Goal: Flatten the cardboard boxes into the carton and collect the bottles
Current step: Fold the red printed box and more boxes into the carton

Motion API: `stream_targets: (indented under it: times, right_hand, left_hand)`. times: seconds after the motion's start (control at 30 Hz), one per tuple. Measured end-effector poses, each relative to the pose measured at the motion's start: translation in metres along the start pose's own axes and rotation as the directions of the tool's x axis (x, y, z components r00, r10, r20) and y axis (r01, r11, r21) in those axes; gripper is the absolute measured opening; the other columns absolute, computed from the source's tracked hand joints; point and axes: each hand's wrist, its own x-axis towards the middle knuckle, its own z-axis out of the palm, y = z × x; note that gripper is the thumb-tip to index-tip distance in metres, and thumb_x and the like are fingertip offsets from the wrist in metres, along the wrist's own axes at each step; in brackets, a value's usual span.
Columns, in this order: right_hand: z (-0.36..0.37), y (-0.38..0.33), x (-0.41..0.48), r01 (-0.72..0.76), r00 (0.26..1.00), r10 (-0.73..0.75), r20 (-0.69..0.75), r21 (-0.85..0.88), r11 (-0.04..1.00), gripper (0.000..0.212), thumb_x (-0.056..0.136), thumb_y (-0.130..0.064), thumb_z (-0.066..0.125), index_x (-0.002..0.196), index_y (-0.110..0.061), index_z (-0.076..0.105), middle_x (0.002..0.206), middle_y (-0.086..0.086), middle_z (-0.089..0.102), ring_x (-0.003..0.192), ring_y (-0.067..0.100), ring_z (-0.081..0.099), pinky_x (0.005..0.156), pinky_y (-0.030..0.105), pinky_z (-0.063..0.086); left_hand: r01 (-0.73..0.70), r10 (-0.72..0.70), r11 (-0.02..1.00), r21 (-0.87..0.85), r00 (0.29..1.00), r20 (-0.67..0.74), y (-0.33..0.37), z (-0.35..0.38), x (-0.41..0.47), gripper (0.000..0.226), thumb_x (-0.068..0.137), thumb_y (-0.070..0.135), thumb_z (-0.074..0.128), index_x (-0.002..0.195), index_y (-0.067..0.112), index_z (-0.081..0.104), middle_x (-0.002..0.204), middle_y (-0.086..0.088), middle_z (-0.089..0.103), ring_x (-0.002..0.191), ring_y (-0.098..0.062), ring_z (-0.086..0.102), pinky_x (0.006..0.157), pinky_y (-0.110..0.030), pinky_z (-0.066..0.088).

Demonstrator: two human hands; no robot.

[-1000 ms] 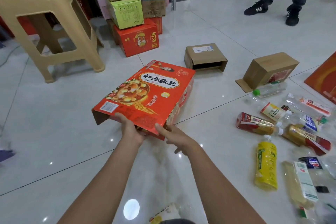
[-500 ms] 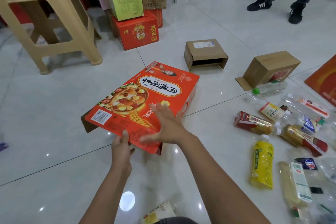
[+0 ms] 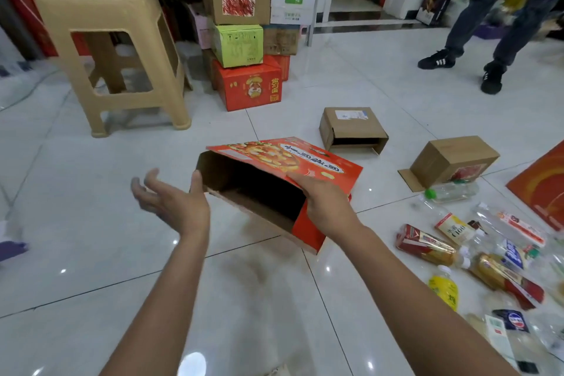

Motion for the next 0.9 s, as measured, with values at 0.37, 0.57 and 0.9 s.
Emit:
stream_targets:
  times: [0.37,0.57,0.9]
  right_hand:
    - [-0.020,0.005,-0.014,-0.109,0.991,0.126,-0.049,0.256,0.960,0.043,0.099,-0.004,0.039,0.136,-0.022,0.052,0.134,0.003,0.058,0.124,0.023,0.050,0.097,0.031,0.043]
    - [-0.037,0.032,-0.023,-0.116,0.991,0.129,-0.027,0.291,0.950,0.041,0.100,-0.007,0.040,0.132,-0.026,0.056,0.137,-0.004,0.055,0.129,0.019,0.046,0.096,0.023,0.037]
    - [-0.033,0.099,-0.046,-0.333,0.908,0.373,-0.188,0.213,0.918,0.084,0.076,-0.045,0.071,0.147,-0.040,0.026,0.160,-0.010,0.013,0.148,0.013,0.010,0.116,0.050,0.012]
  left_hand:
    - [-0.056,0.050,0.998,0.038,0.990,0.132,0.003,0.043,-0.020,0.048,0.083,0.005,0.069,0.127,0.014,0.052,0.126,-0.008,0.058,0.117,-0.026,0.052,0.091,-0.038,0.051]
    - [0.016,-0.010,1.000,-0.012,0.920,0.392,0.001,0.043,0.000,0.029,0.079,-0.008,0.056,0.095,0.014,0.047,0.096,-0.009,0.057,0.087,-0.029,0.055,0.065,-0.033,0.047]
    - [0.152,-0.067,0.986,-0.074,0.753,0.654,0.033,0.068,-0.037,0.014,0.096,0.011,0.051,0.103,0.016,0.062,0.102,-0.011,0.066,0.105,-0.036,0.062,0.092,-0.051,0.052]
